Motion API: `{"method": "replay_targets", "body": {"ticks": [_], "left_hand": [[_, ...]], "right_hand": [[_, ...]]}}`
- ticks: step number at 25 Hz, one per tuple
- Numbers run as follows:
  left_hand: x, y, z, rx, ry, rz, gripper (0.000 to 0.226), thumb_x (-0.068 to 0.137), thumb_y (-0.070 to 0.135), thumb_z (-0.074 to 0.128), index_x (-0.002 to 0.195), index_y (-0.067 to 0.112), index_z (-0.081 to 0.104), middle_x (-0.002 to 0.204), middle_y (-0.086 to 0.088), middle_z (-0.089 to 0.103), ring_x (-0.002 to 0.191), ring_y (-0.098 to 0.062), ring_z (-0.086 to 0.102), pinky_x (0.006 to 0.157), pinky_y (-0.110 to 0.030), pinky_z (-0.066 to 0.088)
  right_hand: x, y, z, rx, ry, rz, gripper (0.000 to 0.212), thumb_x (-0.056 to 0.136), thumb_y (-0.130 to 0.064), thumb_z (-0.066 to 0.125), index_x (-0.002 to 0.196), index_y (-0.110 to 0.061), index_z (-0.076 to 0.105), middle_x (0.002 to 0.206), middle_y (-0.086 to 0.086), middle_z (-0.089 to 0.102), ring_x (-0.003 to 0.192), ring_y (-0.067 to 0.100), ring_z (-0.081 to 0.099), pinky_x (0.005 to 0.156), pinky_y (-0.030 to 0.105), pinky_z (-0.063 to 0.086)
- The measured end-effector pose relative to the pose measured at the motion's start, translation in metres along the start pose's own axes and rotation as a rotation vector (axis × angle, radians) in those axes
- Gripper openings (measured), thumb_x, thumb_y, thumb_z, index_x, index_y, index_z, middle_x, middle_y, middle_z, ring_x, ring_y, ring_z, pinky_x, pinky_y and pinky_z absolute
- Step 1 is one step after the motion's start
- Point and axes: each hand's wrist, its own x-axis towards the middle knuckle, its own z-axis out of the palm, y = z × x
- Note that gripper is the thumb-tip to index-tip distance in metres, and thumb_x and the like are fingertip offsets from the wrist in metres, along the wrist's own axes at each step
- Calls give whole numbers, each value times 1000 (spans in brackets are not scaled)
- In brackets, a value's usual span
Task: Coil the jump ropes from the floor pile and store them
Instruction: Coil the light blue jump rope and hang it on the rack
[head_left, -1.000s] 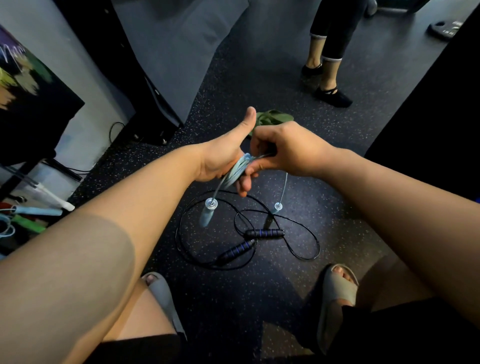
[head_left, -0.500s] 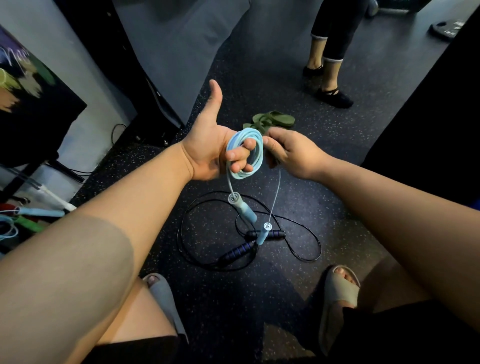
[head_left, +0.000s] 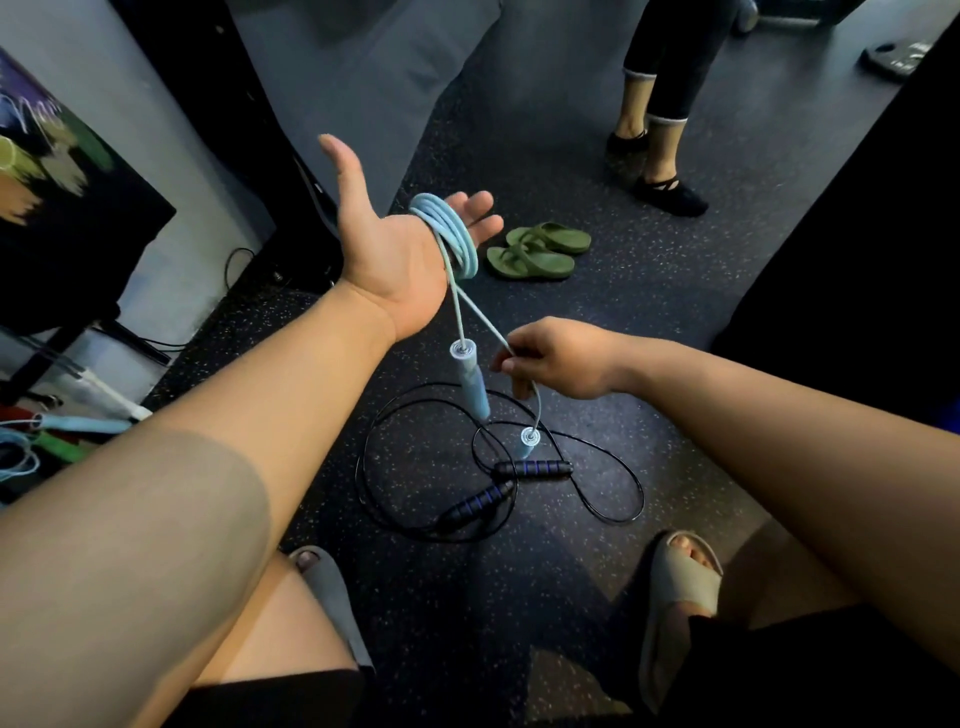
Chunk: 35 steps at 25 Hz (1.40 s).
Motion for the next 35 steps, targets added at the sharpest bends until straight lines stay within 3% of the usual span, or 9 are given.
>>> {"method": "replay_targets", "body": {"ticks": [4, 9, 12, 15, 18, 23, 29, 32, 35], "left_hand": [[9, -9, -6, 436, 142, 9, 109, 86, 84, 4, 154, 2, 24, 107, -19, 74, 103, -28, 73, 106, -43, 46], [4, -21, -6, 1025, 72, -164, 116, 76, 93, 1, 109, 4, 69, 95, -15, 77, 103, -26, 71, 104, -35, 43], [1, -25, -10, 1172, -123, -301, 136, 53, 107, 5, 118, 5, 70, 113, -21, 72, 115, -30, 66, 112, -46, 38], [-7, -28, -6, 1154, -320, -395, 104, 80, 87, -1, 78, 12, 71, 66, -14, 66, 63, -28, 66, 77, -40, 56], [-14, -31, -1, 969, -348, -477, 86, 87, 79, -3, 80, 18, 57, 43, 0, 45, 50, -22, 43, 57, -30, 52], [-4, -30, -6, 960, -306, -434, 102, 80, 86, -4, 75, 6, 60, 44, -1, 31, 51, -23, 34, 63, -26, 49], [-11, -33, 2, 1218, -260, -427, 86, 87, 81, 1, 82, 15, 56, 47, 6, 46, 45, -10, 40, 57, -29, 41], [-5, -37, -8, 1350, -151, -398, 98, 81, 88, 1, 88, 11, 62, 64, -2, 54, 60, -15, 51, 69, -32, 46], [2, -36, -14, 1221, 5, -278, 99, 85, 85, 7, 100, 5, 64, 68, -3, 53, 62, -17, 52, 69, -32, 48]], "right_hand": [[-1, -16, -12, -187, 166, -114, 22, 99, -29, 53, 96, -13, 67, 67, -4, 62, 58, 8, 54, 59, 26, 45], [-5, -21, -25, -242, 362, -251, 15, 93, -29, 65, 97, -17, 73, 75, -10, 63, 63, 7, 55, 57, 10, 37], [-5, -21, -31, -157, 398, -288, 19, 84, -37, 73, 93, -22, 65, 79, -7, 68, 68, 11, 62, 63, 30, 50], [-7, -21, -44, -110, 475, -330, 34, 80, -49, 75, 90, -20, 59, 78, -4, 64, 69, 14, 62, 62, 41, 51], [-9, -12, -60, 112, 521, -278, 33, 82, -44, 76, 86, -16, 60, 68, 5, 58, 59, 12, 50, 55, 38, 45], [-6, 4, -55, 141, 469, -124, 19, 89, -39, 70, 82, -23, 64, 66, -13, 57, 56, -2, 50, 56, 19, 41], [-5, 10, -51, 347, 289, -69, 39, 92, -39, 66, 81, -2, 61, 68, 8, 50, 62, 20, 45, 58, 39, 42], [-14, 3, -56, 511, 63, -105, 26, 85, -26, 72, 82, -1, 64, 65, 6, 55, 56, 12, 48, 52, 24, 41], [-16, 4, -49, 302, -227, 5, 17, 87, -18, 73, 83, -2, 66, 68, 10, 60, 58, 14, 53, 57, 28, 45]]}}
